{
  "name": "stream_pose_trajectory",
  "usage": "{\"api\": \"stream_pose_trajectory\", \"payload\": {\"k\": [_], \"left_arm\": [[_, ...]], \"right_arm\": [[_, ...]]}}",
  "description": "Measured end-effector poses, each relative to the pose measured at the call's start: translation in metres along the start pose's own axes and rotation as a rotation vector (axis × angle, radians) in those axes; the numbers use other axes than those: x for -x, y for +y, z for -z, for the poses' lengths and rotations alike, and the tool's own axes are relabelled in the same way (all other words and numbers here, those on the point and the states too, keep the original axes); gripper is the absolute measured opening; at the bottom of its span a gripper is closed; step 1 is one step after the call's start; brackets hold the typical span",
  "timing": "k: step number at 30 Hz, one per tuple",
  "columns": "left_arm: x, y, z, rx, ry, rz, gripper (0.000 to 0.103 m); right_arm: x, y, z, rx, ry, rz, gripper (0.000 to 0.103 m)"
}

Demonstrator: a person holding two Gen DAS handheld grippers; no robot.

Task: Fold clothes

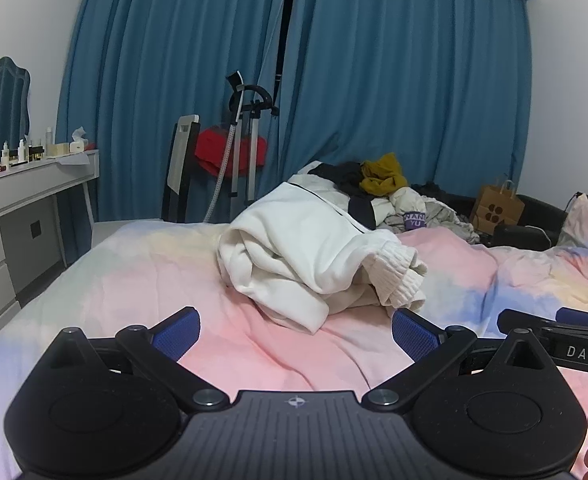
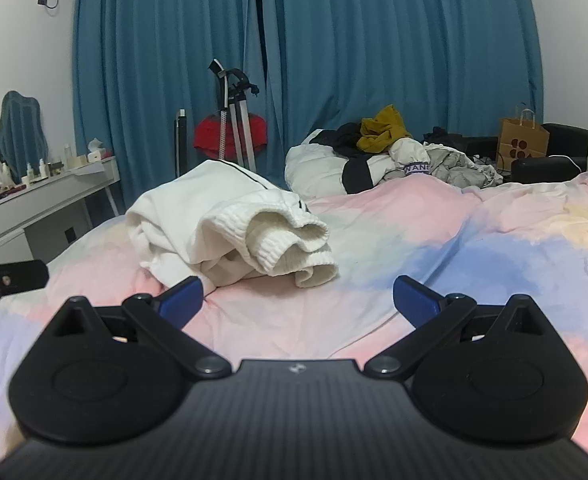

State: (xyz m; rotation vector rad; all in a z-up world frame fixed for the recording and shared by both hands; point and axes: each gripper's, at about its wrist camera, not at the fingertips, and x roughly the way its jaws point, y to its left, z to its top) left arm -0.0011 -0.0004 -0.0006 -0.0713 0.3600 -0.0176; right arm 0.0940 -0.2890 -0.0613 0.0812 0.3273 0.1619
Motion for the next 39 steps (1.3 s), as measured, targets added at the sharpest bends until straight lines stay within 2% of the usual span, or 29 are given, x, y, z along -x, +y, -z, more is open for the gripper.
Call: {"api": "stream_pose_trajectory", "payload": {"k": [39], "left_arm": [[-0.0066, -0.0085, 0.0068, -0.017, 0.011, 0.022, 0.103]], "right_arm": [[0.0045, -0.0011, -0.0004, -0.05, -0.009, 0.0, 0.103]]}}
